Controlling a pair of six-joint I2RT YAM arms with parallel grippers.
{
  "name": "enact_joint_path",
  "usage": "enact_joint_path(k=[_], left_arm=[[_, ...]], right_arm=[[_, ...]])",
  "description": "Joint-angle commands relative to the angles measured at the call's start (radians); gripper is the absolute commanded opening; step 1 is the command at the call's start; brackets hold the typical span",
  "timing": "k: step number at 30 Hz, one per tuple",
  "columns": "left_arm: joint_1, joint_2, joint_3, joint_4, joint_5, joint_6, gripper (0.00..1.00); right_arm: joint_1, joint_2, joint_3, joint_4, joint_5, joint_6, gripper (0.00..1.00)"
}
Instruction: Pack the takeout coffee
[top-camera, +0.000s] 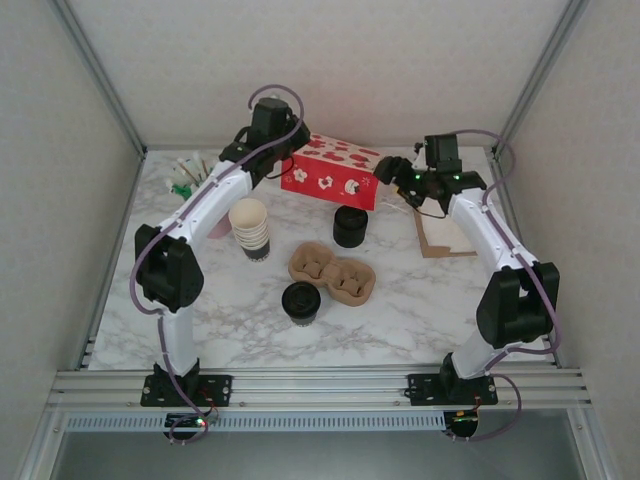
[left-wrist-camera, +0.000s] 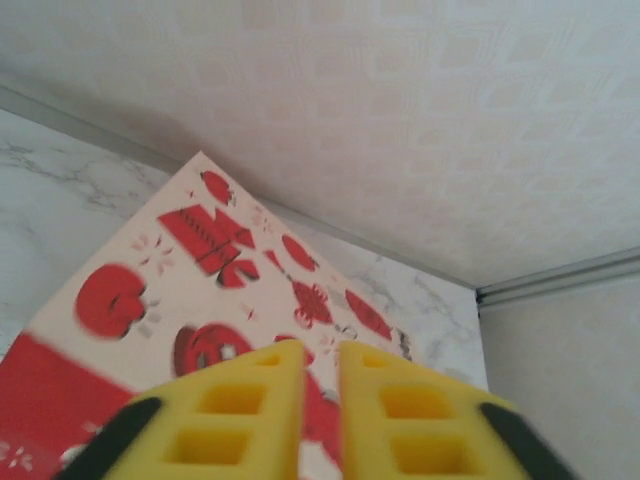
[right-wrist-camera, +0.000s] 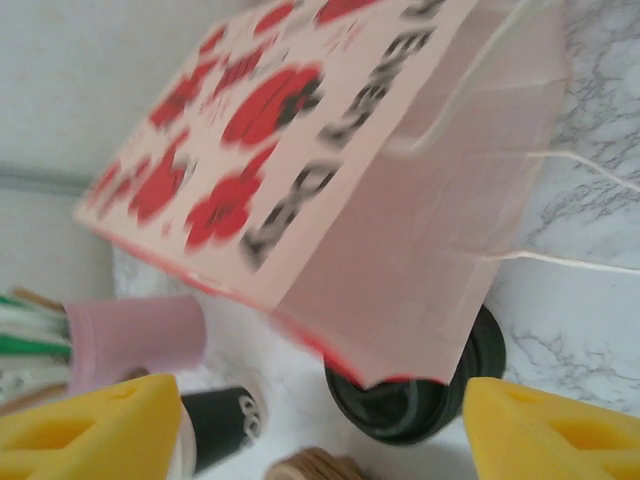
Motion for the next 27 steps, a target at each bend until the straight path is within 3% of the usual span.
enact_joint_path(k=[1, 4, 8, 14, 24, 27], left_arm=[[0.030, 0.043, 0.080, -0.063, 0.015, 0.078, 0.28], [0.056, 0.067, 0.097, -0.070, 0.048, 0.101, 0.45], [0.094, 0.098, 0.109, -0.075, 0.080, 0.119, 0.57], [0.132, 0.161, 0.153, -0.093, 0.151, 0.144, 0.60], [0.134, 0.200, 0.150, -0.064, 0.217, 0.146, 0.60], [0.132, 0.199, 0.133, -0.048, 0.238, 0.140, 0.59]], right_arm=[[-0.038, 0.022, -0.039, 0.145, -0.066, 0.129, 0.82], [-0.049, 0.083, -0.016, 0.183, -0.107, 0.183, 0.88], [-0.051, 0.156, -0.015, 0.304, -0.160, 0.299, 0.85], [-0.051, 0.220, 0.020, 0.363, -0.153, 0.392, 0.78], [-0.051, 0.307, 0.046, 0.484, -0.184, 0.514, 0.79], [-0.052, 0.334, 0.064, 0.512, -0.201, 0.540, 0.69]])
